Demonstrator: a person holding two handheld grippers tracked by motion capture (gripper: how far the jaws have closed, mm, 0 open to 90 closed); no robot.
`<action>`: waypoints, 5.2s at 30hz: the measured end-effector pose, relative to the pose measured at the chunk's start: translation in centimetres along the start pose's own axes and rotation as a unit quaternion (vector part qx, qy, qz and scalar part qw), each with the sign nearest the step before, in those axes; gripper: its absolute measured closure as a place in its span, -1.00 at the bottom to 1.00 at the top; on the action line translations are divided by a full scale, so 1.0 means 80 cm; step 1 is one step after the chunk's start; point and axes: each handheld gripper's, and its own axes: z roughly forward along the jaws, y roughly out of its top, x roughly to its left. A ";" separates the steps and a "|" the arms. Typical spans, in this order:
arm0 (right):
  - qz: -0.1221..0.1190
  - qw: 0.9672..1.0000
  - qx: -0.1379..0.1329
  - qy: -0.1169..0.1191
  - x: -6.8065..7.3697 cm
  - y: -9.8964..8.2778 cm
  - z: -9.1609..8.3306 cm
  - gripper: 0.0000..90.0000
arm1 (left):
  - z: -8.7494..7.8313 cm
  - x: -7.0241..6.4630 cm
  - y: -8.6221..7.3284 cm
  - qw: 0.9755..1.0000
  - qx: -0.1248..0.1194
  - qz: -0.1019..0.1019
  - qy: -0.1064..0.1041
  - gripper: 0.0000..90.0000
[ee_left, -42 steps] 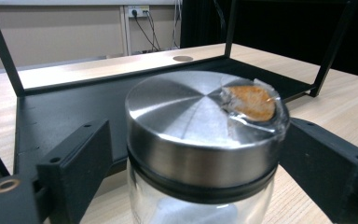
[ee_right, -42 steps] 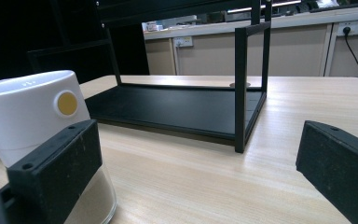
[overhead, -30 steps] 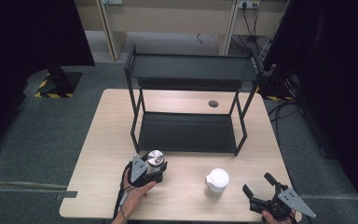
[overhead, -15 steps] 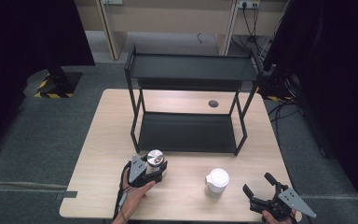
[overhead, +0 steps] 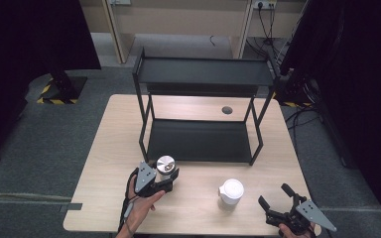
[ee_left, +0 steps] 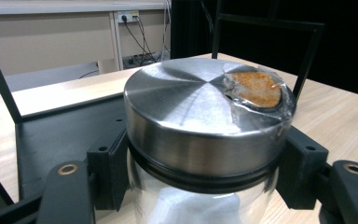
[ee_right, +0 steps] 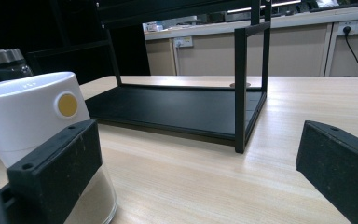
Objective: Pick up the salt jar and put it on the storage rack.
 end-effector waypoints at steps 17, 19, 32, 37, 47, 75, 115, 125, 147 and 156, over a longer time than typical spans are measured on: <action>0.001 1.000 -0.003 0.000 -0.001 0.000 -0.002 -1.00 | 0.000 0.002 0.019 1.000 0.003 -0.006 -0.012 -0.31; 0.001 1.000 -0.003 0.000 -0.001 0.000 -0.002 -1.00 | -0.001 0.003 0.021 1.000 0.002 -0.007 -0.013 -0.31; 0.002 1.000 -0.003 0.000 -0.001 0.000 -0.002 -1.00 | -0.004 0.012 0.049 1.000 -0.006 -0.012 -0.020 -0.31; 0.002 1.000 -0.003 0.000 -0.001 0.000 -0.002 -1.00 | -0.002 0.016 0.065 1.000 0.000 -0.007 -0.026 -0.31; 0.003 1.000 -0.003 -0.001 -0.002 0.000 -0.002 -1.00 | -0.005 0.033 0.115 0.999 0.004 -0.005 -0.044 -0.31; 0.003 1.000 -0.005 -0.002 -0.002 -0.001 -0.002 -1.00 | 0.000 0.045 0.231 0.998 0.000 0.008 -0.061 -0.31; 0.005 1.000 -0.005 -0.001 -0.004 0.000 -0.002 -1.00 | 0.032 0.039 0.371 1.000 0.003 0.025 -0.013 -0.31; 0.005 1.000 -0.004 -0.001 -0.004 0.000 -0.002 -1.00 | 0.049 0.040 0.391 1.000 0.005 0.017 0.013 -0.31; 0.007 1.000 -0.006 0.000 -0.006 0.000 -0.003 -1.00 | 0.099 0.037 0.420 0.998 0.016 0.006 0.066 -0.31; 0.007 1.000 -0.007 0.000 -0.006 0.000 -0.004 -1.00 | 0.118 0.040 0.419 0.997 0.017 -0.003 0.082 -0.31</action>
